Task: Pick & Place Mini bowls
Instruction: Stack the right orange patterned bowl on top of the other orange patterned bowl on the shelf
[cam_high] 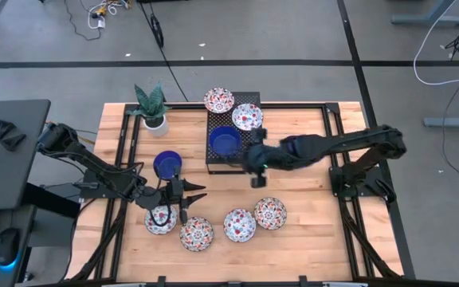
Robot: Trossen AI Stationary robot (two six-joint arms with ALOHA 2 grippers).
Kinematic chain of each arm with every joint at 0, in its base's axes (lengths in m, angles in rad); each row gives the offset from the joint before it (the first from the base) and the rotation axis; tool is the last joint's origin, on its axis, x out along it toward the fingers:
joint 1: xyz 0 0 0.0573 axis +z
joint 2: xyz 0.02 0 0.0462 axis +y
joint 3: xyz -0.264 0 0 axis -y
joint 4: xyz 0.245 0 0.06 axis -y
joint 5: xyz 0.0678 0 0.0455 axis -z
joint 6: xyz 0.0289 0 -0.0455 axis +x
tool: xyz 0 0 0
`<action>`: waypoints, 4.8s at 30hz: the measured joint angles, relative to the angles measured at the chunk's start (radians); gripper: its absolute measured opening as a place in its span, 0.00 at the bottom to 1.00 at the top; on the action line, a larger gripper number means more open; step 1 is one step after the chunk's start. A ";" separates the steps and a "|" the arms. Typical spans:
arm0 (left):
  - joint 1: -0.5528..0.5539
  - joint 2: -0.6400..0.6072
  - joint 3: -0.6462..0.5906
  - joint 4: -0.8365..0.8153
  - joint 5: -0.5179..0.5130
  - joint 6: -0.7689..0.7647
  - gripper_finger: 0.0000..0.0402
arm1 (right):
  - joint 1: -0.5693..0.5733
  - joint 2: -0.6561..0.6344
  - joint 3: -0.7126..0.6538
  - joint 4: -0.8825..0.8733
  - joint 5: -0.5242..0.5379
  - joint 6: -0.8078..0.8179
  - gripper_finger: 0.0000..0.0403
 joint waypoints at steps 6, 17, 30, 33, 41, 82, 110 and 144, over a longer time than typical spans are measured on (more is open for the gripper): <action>0.000 0.000 0.000 -0.019 0.011 -0.018 0.26 | 0.141 -0.111 -0.075 -0.270 0.000 0.257 0.27; 0.021 0.000 0.000 -0.015 0.011 -0.017 0.26 | 0.371 -0.319 -0.548 0.058 -0.177 0.639 0.18; 0.043 0.000 0.000 -0.009 0.011 -0.018 0.26 | 0.488 -0.178 -0.790 0.762 -0.364 0.448 0.42; 0.043 0.000 0.000 -0.004 0.011 -0.018 0.26 | 0.502 -0.115 -0.768 0.755 -0.349 0.393 0.44; 0.062 0.000 0.001 0.012 0.028 -0.018 0.26 | 0.519 -0.040 -0.737 0.672 -0.135 0.303 0.39; 0.234 0.530 0.701 -0.427 0.776 0.409 0.59 | 0.428 -0.227 -0.542 0.555 -0.266 0.089 0.01; 0.238 0.540 0.698 -0.410 0.857 0.417 0.18 | 0.425 -0.226 -0.542 0.555 -0.270 0.060 0.02; 0.404 0.486 1.409 -1.404 0.228 0.426 0.03 | 0.543 -0.269 -0.760 0.886 -0.065 0.278 0.26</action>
